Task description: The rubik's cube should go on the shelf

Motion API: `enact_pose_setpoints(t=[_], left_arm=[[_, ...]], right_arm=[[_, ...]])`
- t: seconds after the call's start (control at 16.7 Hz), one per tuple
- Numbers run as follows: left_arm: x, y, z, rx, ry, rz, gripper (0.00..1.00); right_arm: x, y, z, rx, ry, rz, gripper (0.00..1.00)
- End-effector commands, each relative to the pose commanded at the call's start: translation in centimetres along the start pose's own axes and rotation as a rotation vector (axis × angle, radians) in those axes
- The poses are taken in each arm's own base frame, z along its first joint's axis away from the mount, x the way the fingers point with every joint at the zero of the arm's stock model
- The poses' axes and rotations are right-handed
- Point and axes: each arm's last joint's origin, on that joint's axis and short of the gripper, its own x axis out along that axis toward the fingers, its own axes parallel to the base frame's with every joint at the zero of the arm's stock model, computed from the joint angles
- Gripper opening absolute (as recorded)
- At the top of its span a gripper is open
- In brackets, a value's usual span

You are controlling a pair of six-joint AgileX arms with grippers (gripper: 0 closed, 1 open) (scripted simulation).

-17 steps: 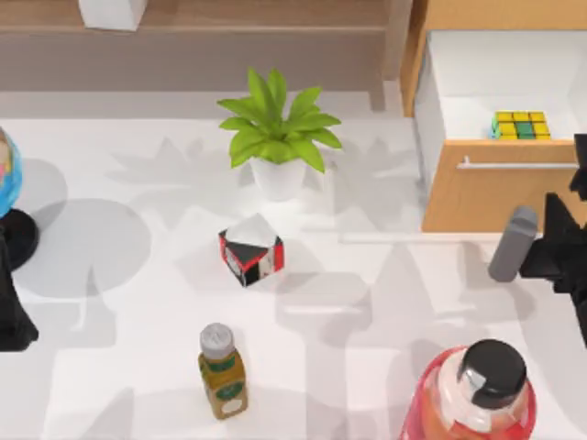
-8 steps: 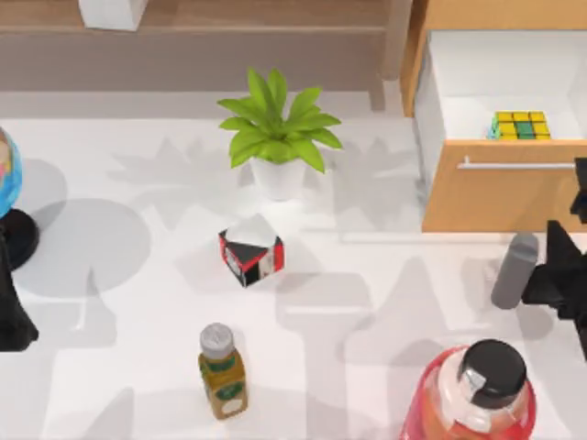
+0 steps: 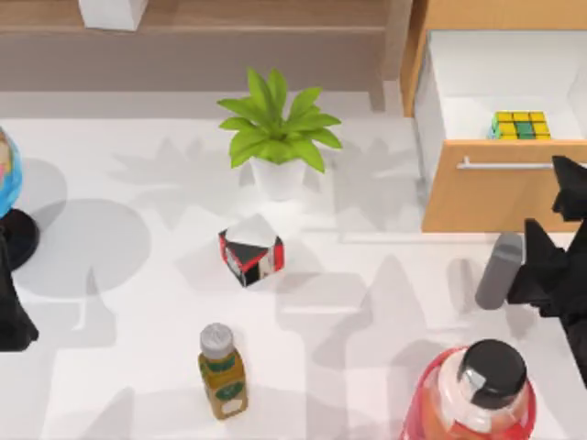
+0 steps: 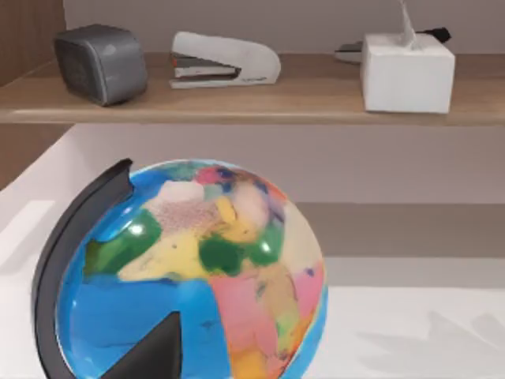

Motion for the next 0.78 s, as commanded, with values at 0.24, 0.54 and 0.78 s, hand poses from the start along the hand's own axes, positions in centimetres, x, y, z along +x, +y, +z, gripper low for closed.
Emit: enact_pose_setpoints(t=[0.24,0.54,0.78], left_arm=[[0.0,0.0,0.0,0.0,0.0,0.0,1.0],[0.0,0.0,0.0,0.0,0.0,0.0,1.0],[0.0,0.0,0.0,0.0,0.0,0.0,1.0]], right_arm=[[1.5,-1.5,3.8,0.109,-0.192,0.026,1.0],[5.7,-4.5,8.1,0.312,-0.31,0.186,1.0],[10.8,-8.3,9.2,0.514,-0.231,0.38,1.0]])
